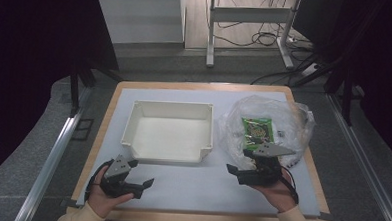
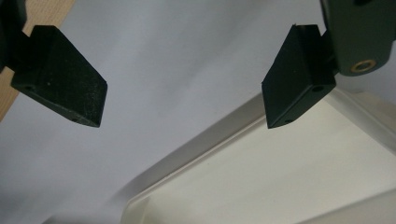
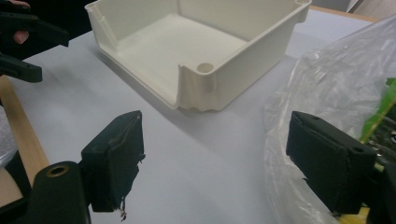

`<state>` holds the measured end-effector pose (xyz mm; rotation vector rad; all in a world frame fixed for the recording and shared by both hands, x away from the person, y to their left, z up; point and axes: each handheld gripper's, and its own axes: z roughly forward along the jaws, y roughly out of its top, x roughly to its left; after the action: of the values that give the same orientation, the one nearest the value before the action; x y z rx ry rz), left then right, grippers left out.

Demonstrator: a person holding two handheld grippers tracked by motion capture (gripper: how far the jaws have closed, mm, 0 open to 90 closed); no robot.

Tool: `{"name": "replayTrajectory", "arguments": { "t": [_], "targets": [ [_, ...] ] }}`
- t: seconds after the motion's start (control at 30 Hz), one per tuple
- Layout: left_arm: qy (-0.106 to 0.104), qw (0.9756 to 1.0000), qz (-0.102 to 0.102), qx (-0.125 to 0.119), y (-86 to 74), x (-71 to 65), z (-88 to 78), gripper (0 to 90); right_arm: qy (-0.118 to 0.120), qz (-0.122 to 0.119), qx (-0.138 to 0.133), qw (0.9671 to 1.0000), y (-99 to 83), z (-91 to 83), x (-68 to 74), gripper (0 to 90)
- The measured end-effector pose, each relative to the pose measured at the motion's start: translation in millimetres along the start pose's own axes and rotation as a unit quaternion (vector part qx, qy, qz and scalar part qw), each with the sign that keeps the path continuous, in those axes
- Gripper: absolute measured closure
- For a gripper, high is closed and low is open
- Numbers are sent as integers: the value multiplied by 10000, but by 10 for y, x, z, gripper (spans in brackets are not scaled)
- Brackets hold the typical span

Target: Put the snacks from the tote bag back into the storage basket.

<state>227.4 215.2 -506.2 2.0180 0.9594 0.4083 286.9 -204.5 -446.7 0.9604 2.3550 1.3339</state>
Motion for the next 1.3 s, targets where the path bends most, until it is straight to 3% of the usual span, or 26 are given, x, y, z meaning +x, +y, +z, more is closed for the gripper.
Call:
{"name": "replayTrajectory", "arguments": {
  "t": [0.2, 0.47, 0.73, 1.3],
  "targets": [
    [-39, 9999, 137, 53, -5, -20, 13, 144, -137, 116, -45, 9998, 83, -68, -123, 214],
    [-25, 9999, 113, 31, -2, -8, -3, 144, -271, 161, -3, 9995, 176, -105, -254, 220],
    [-6, 9999, 141, 89, -4, -19, 18, 144, -391, 177, 91, 9990, 242, -111, -392, 234],
    [43, 9997, 198, 107, -8, -16, 14, 144, -571, 460, 400, 9965, 431, -61, -804, 295]
  ]
}}
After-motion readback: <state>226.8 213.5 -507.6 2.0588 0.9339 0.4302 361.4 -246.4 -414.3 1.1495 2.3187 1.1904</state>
